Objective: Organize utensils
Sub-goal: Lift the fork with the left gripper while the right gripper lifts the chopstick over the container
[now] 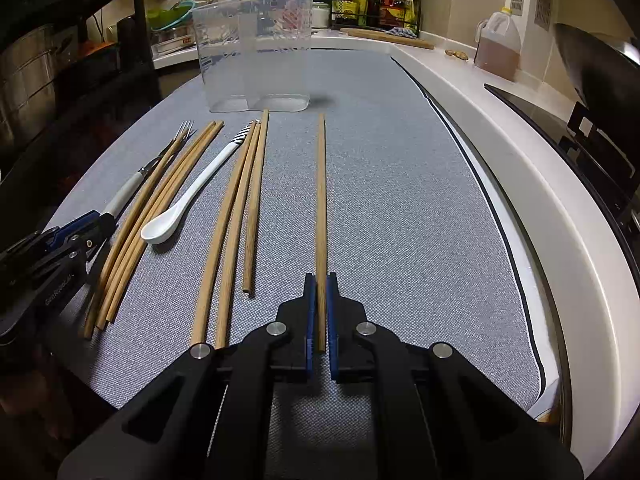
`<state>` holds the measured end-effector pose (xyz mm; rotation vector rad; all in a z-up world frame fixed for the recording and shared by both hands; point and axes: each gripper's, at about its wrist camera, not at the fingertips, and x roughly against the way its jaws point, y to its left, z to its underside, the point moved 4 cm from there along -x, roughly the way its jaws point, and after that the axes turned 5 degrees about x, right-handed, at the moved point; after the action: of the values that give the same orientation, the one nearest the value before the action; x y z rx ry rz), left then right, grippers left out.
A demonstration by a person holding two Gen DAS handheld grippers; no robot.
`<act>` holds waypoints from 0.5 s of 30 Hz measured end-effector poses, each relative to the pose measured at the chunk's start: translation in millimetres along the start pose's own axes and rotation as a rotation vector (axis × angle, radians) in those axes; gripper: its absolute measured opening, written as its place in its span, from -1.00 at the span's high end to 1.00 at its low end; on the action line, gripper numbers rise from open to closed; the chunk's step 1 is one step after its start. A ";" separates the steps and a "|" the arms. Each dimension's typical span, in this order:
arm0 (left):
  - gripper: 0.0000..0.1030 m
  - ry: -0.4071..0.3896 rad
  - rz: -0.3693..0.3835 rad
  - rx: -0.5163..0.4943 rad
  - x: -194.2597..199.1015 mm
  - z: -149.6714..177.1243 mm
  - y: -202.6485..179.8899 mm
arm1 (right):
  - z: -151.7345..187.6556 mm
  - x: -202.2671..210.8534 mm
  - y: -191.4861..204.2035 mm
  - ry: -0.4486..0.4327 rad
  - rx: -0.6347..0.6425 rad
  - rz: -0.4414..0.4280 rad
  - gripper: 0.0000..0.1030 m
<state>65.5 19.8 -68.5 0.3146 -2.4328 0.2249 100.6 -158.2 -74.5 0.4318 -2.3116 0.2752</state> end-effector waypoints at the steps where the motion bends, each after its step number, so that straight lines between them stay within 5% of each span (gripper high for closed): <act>1: 0.65 -0.001 -0.001 -0.002 0.1 0.0 0.1 | 0.1 0.1 0.0 0.000 -0.002 -0.001 0.90; 15: 0.66 -0.083 -0.022 -0.002 19.8 -7.2 2.3 | -8.1 19.8 -1.2 -0.079 -0.007 -0.003 0.90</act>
<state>54.3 20.4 -50.4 0.3556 -2.5100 0.2031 93.4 -161.1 -54.6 0.4500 -2.3881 0.2525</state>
